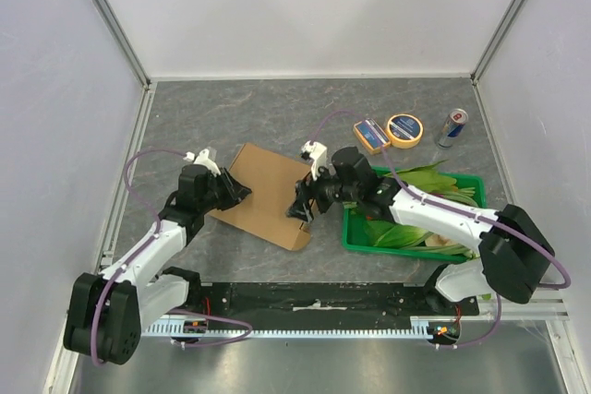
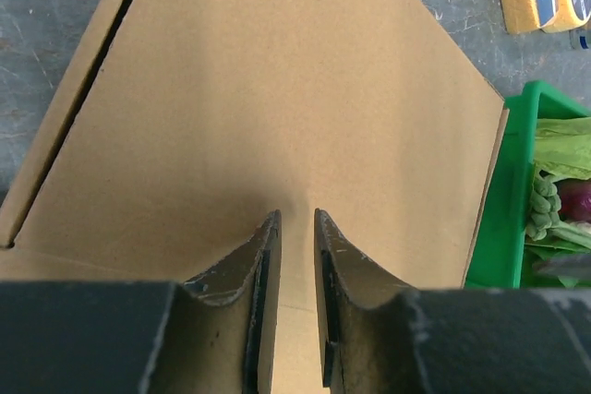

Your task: Fold the paper box

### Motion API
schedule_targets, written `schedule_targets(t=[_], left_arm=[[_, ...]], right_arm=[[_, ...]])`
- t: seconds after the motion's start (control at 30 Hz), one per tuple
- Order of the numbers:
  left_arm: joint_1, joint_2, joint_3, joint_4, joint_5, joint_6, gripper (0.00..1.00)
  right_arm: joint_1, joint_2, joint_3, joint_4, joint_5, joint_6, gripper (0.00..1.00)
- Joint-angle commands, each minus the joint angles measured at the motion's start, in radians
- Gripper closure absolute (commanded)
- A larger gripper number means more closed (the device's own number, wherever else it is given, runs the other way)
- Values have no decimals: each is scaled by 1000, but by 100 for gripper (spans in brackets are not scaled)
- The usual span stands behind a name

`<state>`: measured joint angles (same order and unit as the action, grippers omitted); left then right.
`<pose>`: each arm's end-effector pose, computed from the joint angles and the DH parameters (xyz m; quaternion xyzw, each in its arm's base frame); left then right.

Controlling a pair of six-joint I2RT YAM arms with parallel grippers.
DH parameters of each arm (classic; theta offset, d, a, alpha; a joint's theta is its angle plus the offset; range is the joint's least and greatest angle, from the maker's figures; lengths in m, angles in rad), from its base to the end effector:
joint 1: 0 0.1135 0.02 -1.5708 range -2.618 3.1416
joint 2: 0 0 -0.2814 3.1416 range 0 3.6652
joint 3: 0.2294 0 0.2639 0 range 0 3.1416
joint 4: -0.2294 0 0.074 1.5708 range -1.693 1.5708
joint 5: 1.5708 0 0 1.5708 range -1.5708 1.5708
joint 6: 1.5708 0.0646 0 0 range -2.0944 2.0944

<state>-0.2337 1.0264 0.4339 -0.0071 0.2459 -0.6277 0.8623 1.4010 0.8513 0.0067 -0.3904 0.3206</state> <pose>0.2238 -0.0694 0.1834 -0.1157 0.8719 -0.2920 0.3756 0.2009 0.2722 0.2387 -0.3204 0.7976 0.4091 0.3061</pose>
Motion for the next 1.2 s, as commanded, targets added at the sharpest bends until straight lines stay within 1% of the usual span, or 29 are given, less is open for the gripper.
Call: schedule_targets(t=[0.0,0.03,0.1,0.13,0.17,0.2,0.27,0.3,0.37,0.4,0.43,0.47,0.5,0.53,0.57,0.6,0.63,0.67,0.7,0.77,0.8,0.83,0.87,0.9,0.93,0.97,1.03,1.07,1.17], left_arm=[[-6,-49,-63,96,-40,-36,72],[-4,-54,-76,84,-52,-33,72],[-4,-66,-87,72,-82,-33,72],[-4,-69,-98,64,-88,-35,71],[-4,-72,-103,64,-91,-38,71],[-6,-84,-106,61,-89,-38,71],[-4,-103,-101,44,-89,-35,69],[-6,-114,-93,29,-86,-33,67],[-4,-155,-43,-23,-57,-24,61],[-4,-167,7,-40,-50,-14,56],[-6,-186,37,-69,-46,-7,53],[-3,-186,70,-121,-49,0,50],[-1,-183,144,-160,-59,22,45],[0,-167,179,-191,-71,29,43],[5,-151,213,-241,-77,39,41],[20,-137,271,-263,-74,55,40],[31,-123,293,-274,-73,66,40],[43,-91,308,-286,-71,75,39],[78,-75,334,-295,-60,92,37],[129,-22,359,-301,7,105,36],[192,1,374,-303,42,111,36],[224,17,379,-295,123,112,36],[261,55,378,-285,153,117,32],[308,75,382,-283,171,128,31],[326,96,385,-284,200,137,31],[335,119,390,-289,205,146,30],[352,181,394,-297,213,166,29],[353,198,396,-306,210,172,29],[358,222,373,-307,184,192,29]], right_arm=[[-104,12,-11,79,-70,187,19],[-108,22,-14,73,-36,201,26],[-108,59,-27,67,34,199,34],[-108,68,-35,65,59,201,42],[-106,76,-53,61,91,199,46],[-105,73,-66,50,163,199,51],[-101,50,-96,41,223,173,52],[-103,37,-98,17,248,163,50],[-103,-3,-95,-4,249,146,45],[-105,-16,-93,-37,246,152,38],[-118,-23,-92,-45,239,156,33],[-129,-28,-92,-37,222,184,29],[-152,-17,-92,-27,182,198,23],[-195,-2,-69,-21,106,208,22],[-209,42,-52,-16,76,219,22],[-223,67,-32,-14,59,222,22],[-245,93,10,-14,17,225,22],[-255,151,34,-14,-1,229,23],[-265,182,54,-14,-14,248,28],[-285,234,81,19,-42,265,35],[-287,237,80,32,-36,277,37],[-289,237,72,48,-27,285,38],[-289,248,72,64,-21,288,39],[-290,256,75,62,-18,287,41],[-295,272,81,62,-15,284,43],[-295,280,84,62,-2,281,48],[-299,300,94,64,13,276,51],[-299,308,100,62,22,275,55],[-315,345,136,50,50,261,58]])
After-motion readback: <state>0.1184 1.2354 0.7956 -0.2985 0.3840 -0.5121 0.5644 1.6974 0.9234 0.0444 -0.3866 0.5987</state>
